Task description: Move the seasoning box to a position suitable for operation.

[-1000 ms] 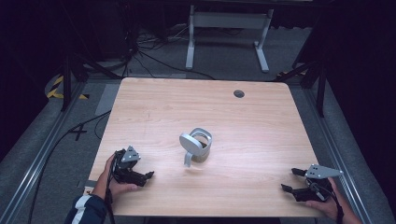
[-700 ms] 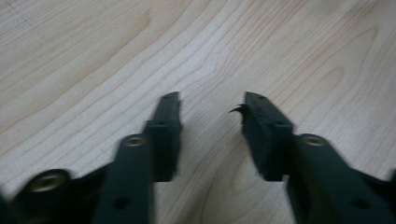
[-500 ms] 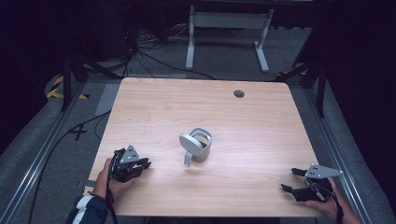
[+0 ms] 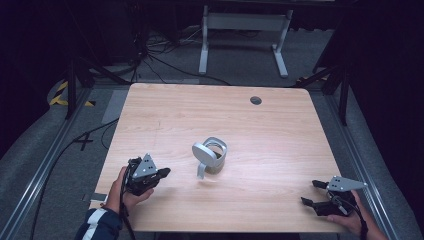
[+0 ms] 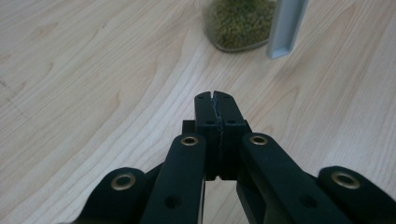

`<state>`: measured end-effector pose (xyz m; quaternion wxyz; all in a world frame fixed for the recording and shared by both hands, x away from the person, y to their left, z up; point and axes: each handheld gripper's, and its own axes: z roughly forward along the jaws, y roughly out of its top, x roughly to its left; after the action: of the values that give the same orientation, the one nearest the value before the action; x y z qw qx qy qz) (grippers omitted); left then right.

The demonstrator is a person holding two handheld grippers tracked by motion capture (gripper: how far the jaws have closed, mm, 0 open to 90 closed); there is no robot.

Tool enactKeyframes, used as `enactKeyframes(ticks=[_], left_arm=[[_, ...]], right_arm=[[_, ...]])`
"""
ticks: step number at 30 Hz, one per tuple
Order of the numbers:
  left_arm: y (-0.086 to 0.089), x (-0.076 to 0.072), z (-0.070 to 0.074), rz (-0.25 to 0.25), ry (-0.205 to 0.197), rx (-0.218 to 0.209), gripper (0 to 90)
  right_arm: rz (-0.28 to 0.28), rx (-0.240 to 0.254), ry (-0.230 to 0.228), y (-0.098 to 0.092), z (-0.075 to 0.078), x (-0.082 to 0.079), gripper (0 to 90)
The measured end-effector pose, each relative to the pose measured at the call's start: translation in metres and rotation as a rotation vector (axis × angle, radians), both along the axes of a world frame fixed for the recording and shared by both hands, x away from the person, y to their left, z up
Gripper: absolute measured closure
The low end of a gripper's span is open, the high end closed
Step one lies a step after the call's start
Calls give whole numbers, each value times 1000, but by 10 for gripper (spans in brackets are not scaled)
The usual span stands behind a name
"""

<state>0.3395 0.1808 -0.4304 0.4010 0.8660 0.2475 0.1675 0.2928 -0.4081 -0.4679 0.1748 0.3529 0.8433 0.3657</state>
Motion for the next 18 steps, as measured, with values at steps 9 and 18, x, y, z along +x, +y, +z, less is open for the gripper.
enactKeyframes(ticks=[9,18], left_arm=[[-7,-2,14,9,-25,-34,900],[-25,-1,34,35,-33,-75,900]], right_arm=[[0,1,0,0,0,0,193],[0,1,0,0,0,0,194]])
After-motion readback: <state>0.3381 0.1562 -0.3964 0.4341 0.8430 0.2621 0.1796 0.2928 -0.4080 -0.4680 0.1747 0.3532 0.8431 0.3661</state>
